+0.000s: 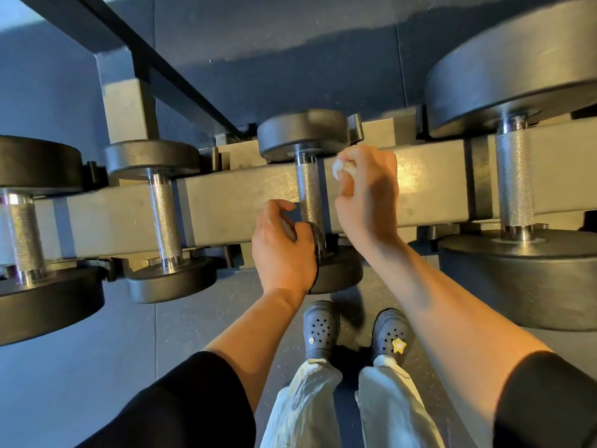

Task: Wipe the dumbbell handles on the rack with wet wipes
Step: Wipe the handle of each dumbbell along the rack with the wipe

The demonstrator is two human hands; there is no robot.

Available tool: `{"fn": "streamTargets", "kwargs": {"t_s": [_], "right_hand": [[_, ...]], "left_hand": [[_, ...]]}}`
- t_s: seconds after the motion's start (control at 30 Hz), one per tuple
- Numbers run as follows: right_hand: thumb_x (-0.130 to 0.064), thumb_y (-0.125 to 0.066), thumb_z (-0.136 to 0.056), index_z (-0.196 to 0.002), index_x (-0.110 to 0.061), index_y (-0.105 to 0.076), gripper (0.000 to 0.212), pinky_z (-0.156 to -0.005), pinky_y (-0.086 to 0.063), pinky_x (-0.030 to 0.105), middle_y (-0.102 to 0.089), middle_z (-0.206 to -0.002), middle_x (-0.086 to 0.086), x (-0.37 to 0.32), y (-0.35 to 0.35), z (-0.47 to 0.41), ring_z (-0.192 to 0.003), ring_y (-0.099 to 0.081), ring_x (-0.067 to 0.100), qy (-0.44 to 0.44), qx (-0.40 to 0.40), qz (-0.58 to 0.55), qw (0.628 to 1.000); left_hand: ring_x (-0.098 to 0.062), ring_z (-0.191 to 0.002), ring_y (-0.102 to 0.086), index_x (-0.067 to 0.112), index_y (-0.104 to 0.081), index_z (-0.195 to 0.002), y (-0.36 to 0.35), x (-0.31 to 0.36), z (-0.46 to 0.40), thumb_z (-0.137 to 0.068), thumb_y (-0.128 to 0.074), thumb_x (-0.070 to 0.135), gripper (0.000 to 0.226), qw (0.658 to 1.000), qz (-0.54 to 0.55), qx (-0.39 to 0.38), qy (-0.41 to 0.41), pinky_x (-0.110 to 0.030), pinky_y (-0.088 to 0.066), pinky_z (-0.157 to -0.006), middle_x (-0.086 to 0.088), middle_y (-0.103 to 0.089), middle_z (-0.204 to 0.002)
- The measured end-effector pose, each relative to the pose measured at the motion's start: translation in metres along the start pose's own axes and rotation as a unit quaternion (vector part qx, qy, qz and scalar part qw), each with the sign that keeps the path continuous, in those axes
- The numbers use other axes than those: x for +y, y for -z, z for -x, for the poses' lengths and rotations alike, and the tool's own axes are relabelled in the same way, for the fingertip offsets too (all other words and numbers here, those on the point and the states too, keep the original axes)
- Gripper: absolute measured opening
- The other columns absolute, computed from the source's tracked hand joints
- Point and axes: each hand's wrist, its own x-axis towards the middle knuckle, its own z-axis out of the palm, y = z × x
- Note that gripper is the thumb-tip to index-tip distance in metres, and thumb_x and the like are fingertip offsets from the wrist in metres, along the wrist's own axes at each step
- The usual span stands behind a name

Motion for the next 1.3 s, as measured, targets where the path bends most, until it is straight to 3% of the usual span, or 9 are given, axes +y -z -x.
{"fn": "streamTargets", "kwargs": {"t_s": [0.13,0.23,0.33,0.47,0.6,0.7,0.87,1.0,1.3], "right_hand": [[0.01,-0.055,-0.076,-0.082,-0.004,-0.059,0.015,-0.06,-0.03,0.014,-0.062,-0.078,0.006,-0.003,-0.011,-0.007,-0.071,-0.053,0.019,-0.013,0.045,-0.029,0.998],[0.01,-0.061,-0.076,-0.079,-0.003,-0.061,0.014,-0.058,-0.039,0.014,-0.062,-0.073,0.004,-0.001,-0.013,-0.002,-0.066,-0.055,0.013,0.0,0.035,-0.058,0.998],[0.006,-0.061,-0.076,-0.076,-0.005,-0.064,0.012,-0.061,-0.047,0.023,-0.065,-0.075,0.0,-0.002,-0.013,0.006,-0.069,-0.058,0.009,-0.017,-0.015,-0.089,0.996],[0.005,-0.06,-0.079,-0.075,-0.015,-0.059,0.021,-0.068,-0.043,0.013,-0.054,-0.075,-0.018,0.001,-0.003,0.024,-0.074,-0.053,-0.007,-0.083,-0.108,-0.149,0.979],[0.01,-0.064,-0.074,-0.07,-0.019,-0.061,0.03,-0.065,-0.042,0.012,-0.057,-0.07,-0.012,-0.002,0.02,0.043,-0.067,-0.054,-0.001,-0.126,-0.19,-0.137,0.964],[0.017,-0.062,-0.069,-0.067,-0.014,-0.065,0.031,-0.059,-0.042,0.008,-0.058,-0.066,-0.011,-0.006,0.037,0.047,-0.063,-0.053,0.005,-0.14,-0.22,-0.126,0.957],[0.014,-0.061,-0.075,-0.077,-0.011,-0.064,0.025,-0.067,-0.048,0.018,-0.063,-0.076,-0.004,-0.012,0.076,0.036,-0.075,-0.06,0.007,-0.147,-0.131,-0.125,0.972],[0.011,-0.059,-0.081,-0.11,-0.015,-0.065,0.04,-0.083,-0.047,0.014,-0.066,-0.099,-0.003,-0.003,0.117,0.018,-0.095,-0.061,0.005,-0.13,-0.08,-0.077,0.985],[0.0,-0.066,-0.08,-0.095,-0.016,-0.069,0.022,-0.077,-0.047,0.014,-0.068,-0.092,-0.001,0.034,0.181,-0.032,-0.088,-0.061,0.004,-0.082,-0.054,0.102,0.99]], "left_hand": [[-0.011,-0.066,-0.044,0.019,-0.05,-0.093,0.001,-0.001,-0.001,-0.081,-0.055,0.002,0.021,1.0,0.005,-0.005,-0.001,-0.025,-0.04,-0.065,0.002,-0.047,-0.072],[-0.013,-0.065,-0.044,0.019,-0.05,-0.093,0.001,-0.002,-0.001,-0.081,-0.054,0.002,0.021,1.0,0.008,-0.005,-0.008,-0.025,-0.04,-0.063,0.001,-0.048,-0.072],[-0.014,-0.066,-0.046,0.018,-0.051,-0.095,0.001,-0.002,-0.001,-0.081,-0.054,0.003,0.02,1.0,0.005,-0.006,-0.01,-0.027,-0.041,-0.064,-0.003,-0.051,-0.075],[-0.015,-0.067,-0.047,0.018,-0.05,-0.094,0.002,-0.004,-0.001,-0.082,-0.055,0.003,0.02,1.0,0.009,-0.009,-0.019,-0.027,-0.042,-0.065,-0.005,-0.052,-0.078],[-0.017,-0.067,-0.049,0.019,-0.049,-0.091,0.002,-0.005,-0.001,-0.083,-0.055,0.004,0.017,0.999,0.012,-0.008,-0.03,-0.028,-0.044,-0.063,-0.004,-0.054,-0.078],[-0.013,-0.065,-0.047,0.019,-0.048,-0.088,0.001,-0.005,0.0,-0.083,-0.055,0.005,0.017,1.0,0.0,-0.005,-0.031,-0.014,-0.036,-0.059,-0.004,-0.055,-0.078],[-0.008,-0.065,-0.044,0.016,-0.05,-0.094,-0.005,0.009,0.011,-0.083,-0.056,0.004,0.017,0.998,0.023,0.005,-0.062,-0.007,-0.034,-0.059,-0.006,-0.057,-0.083],[-0.018,-0.068,-0.05,0.011,-0.056,-0.1,-0.025,0.044,0.035,-0.082,-0.052,0.01,0.018,0.979,0.154,-0.035,-0.13,-0.026,-0.042,-0.062,-0.005,-0.052,-0.079],[-0.013,-0.081,-0.051,0.013,-0.054,-0.11,-0.079,0.099,0.069,-0.088,-0.058,0.01,0.023,0.967,0.185,-0.148,-0.097,-0.035,-0.046,-0.069,0.007,-0.049,-0.091]]}}
